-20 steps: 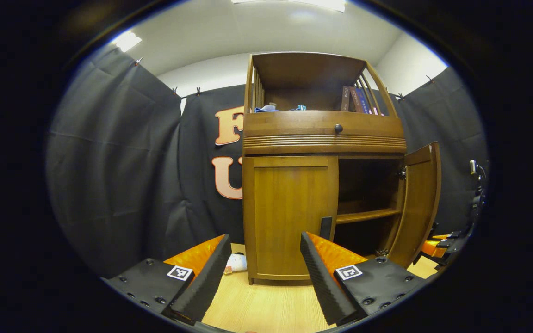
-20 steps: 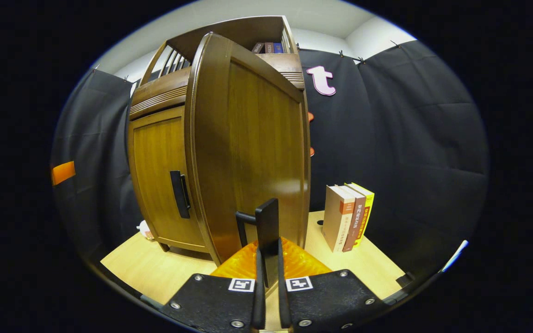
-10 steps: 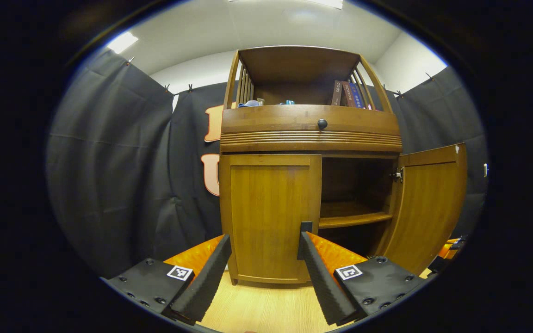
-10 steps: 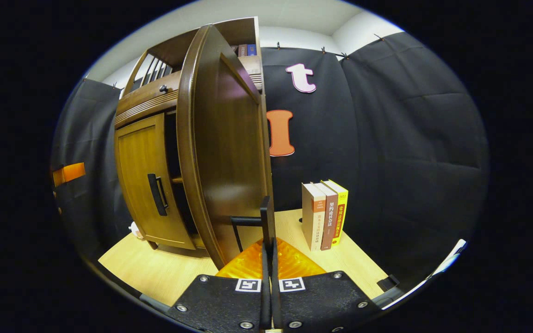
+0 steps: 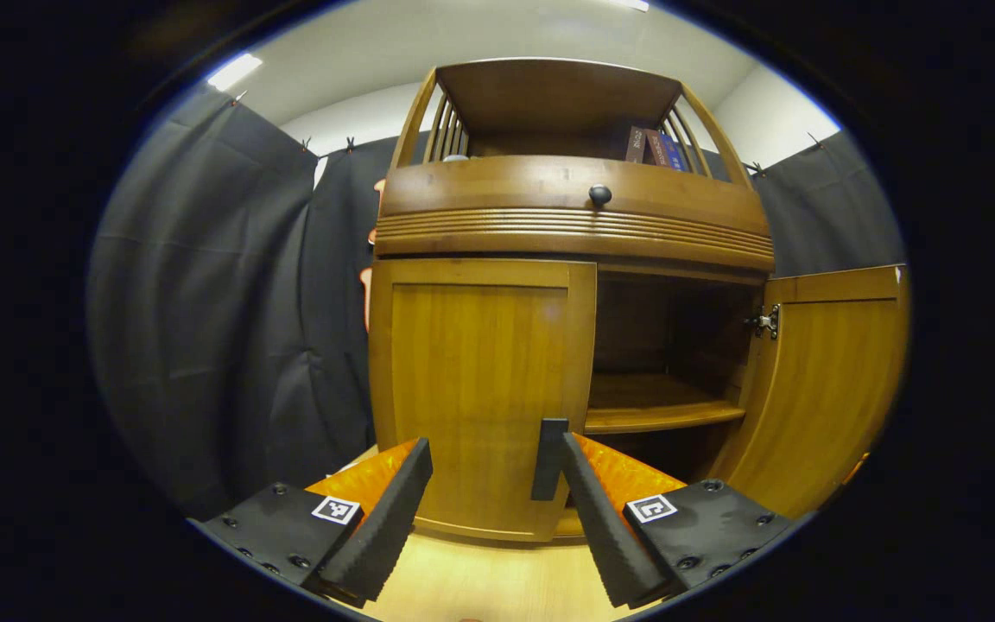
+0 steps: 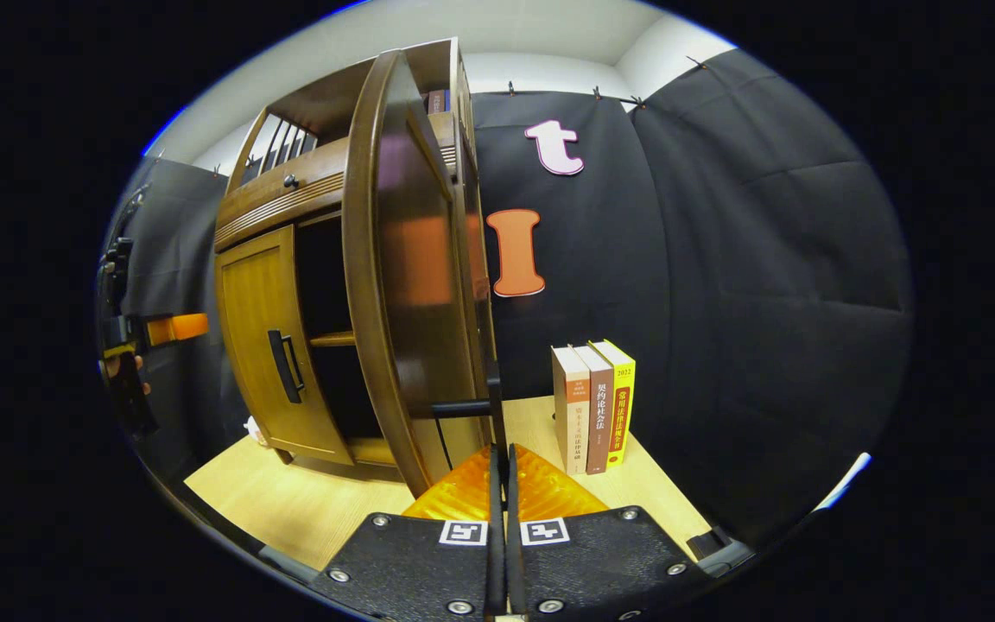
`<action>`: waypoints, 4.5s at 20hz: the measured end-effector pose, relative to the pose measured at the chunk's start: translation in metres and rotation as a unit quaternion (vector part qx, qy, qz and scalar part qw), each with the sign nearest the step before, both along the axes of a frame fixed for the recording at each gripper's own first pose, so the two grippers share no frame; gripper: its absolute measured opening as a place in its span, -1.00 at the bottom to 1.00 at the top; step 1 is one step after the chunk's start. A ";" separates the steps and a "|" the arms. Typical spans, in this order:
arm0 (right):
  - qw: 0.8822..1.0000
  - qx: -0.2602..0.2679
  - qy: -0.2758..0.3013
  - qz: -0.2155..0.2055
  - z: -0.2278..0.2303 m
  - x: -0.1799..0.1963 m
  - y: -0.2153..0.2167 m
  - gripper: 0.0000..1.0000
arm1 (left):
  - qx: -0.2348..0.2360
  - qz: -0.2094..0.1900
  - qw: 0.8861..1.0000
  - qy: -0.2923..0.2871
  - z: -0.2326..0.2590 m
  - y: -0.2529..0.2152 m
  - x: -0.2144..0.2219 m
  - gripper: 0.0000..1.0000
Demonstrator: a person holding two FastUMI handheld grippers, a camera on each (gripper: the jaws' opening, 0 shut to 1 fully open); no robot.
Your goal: Open the right door of the double-door shoe cabinet with the right hand, and open the left door with the left hand.
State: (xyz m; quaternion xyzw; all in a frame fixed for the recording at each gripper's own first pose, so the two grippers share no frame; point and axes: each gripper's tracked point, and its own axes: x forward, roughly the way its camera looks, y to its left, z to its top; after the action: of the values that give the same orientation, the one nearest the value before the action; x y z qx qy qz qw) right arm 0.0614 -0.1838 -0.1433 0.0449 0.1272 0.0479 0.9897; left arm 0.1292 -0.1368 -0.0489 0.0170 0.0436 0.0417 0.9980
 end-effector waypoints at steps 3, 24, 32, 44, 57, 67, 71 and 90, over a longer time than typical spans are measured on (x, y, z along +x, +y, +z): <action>1.000 0.010 0.000 0.013 0.002 0.000 -0.011 -0.98 | 0.000 -0.007 1.000 0.004 -0.011 -0.008 0.021 0.93; 1.000 0.024 -0.005 -0.015 0.023 -0.025 -0.059 -0.54 | 0.013 -0.033 0.997 0.064 -0.111 -0.025 0.124 0.86; 1.000 0.004 -0.001 -0.027 0.024 -0.031 -0.060 -0.14 | -0.014 -0.044 0.997 0.059 -0.123 -0.025 0.136 0.39; 0.999 -0.007 -0.008 -0.052 0.034 -0.045 -0.048 0.36 | 0.013 -0.069 0.997 0.045 -0.121 -0.034 0.116 -0.53; 0.998 -0.020 -0.026 -0.057 0.046 -0.069 0.002 0.24 | -0.001 -0.096 0.995 0.042 -0.113 0.001 0.027 -0.43; 0.997 -0.011 -0.034 -0.064 0.052 -0.080 0.064 0.38 | -0.012 -0.096 0.995 0.039 -0.106 0.052 -0.027 -0.50; 0.997 -0.014 -0.037 -0.063 0.051 -0.079 0.096 0.25 | -0.013 -0.106 0.993 0.042 -0.098 0.072 -0.040 -0.49; 0.999 -0.012 -0.038 -0.014 0.050 -0.049 0.224 0.25 | 0.010 -0.076 0.996 0.046 -0.080 0.198 -0.080 -0.80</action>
State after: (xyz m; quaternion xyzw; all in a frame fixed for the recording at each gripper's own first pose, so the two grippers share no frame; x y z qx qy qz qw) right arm 0.0127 0.0404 -0.0934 0.0327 0.0892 0.0341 0.9949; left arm 0.0494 0.0614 -0.1293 0.0321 0.0880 -0.0351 0.9950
